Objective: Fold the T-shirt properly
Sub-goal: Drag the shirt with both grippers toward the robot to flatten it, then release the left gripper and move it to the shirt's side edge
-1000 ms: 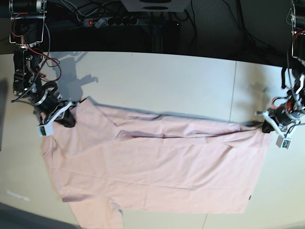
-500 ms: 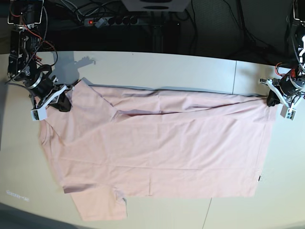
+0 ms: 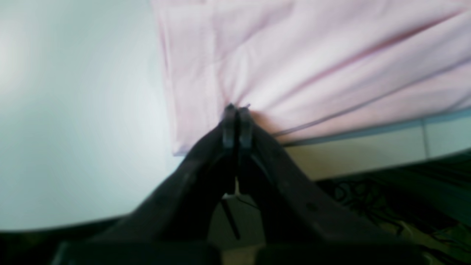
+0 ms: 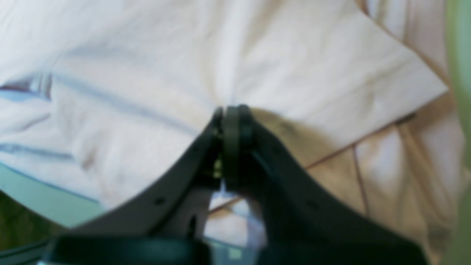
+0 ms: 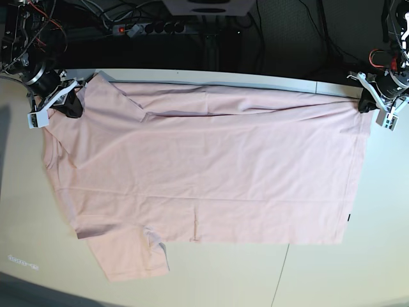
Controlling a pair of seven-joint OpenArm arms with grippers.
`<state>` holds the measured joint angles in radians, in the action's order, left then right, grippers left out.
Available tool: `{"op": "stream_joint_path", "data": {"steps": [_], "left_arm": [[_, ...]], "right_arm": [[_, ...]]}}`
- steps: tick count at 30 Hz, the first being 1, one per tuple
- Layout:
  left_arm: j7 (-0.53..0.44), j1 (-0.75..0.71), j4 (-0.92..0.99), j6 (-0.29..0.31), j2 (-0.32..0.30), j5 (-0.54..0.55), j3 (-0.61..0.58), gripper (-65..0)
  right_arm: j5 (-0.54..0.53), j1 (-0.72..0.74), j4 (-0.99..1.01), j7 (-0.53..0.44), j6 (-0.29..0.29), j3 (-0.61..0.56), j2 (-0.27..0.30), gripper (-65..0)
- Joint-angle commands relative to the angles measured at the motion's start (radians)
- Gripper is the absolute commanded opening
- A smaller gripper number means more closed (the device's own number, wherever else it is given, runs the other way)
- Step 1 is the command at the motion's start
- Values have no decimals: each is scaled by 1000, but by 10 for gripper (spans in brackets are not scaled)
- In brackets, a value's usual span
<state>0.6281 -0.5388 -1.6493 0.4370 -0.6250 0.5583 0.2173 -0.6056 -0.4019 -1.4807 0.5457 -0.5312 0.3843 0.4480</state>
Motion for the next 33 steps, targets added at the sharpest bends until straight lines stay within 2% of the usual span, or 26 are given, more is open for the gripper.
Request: {"op": "stream_joint_path", "data": {"steps": [1,9,17,18,21,23,28,33], "left_arm": [[15,-23,-23,5,-5,-15,6,-650],[4,-63,-68,5,53,-56,7,-650],[-14,-57,-68,5,55,-57,39,-650],[-15,-51,-72,5,55,-51,58,-629],[-10,-27,-98,15,54,-18,141,-489],[-10,-10,-123,29,54,35,211,-435],[-11,65,-163,31,41,167,370,-409],[-50,180,-154,31,-13,201,377,-408]], "right_arm": [[36,-15,-6,39,-42,20,17,-650],[21,-28,-8,58,-43,61,17,-650],[18,-27,-8,64,-43,61,17,-650],[18,-27,-8,61,-43,61,17,-650],[18,-28,-8,61,-43,61,17,-650],[19,-28,-8,61,-43,61,17,-650],[18,-27,-8,61,-43,61,17,-650],[18,-27,-8,60,-42,61,17,-650]]}}
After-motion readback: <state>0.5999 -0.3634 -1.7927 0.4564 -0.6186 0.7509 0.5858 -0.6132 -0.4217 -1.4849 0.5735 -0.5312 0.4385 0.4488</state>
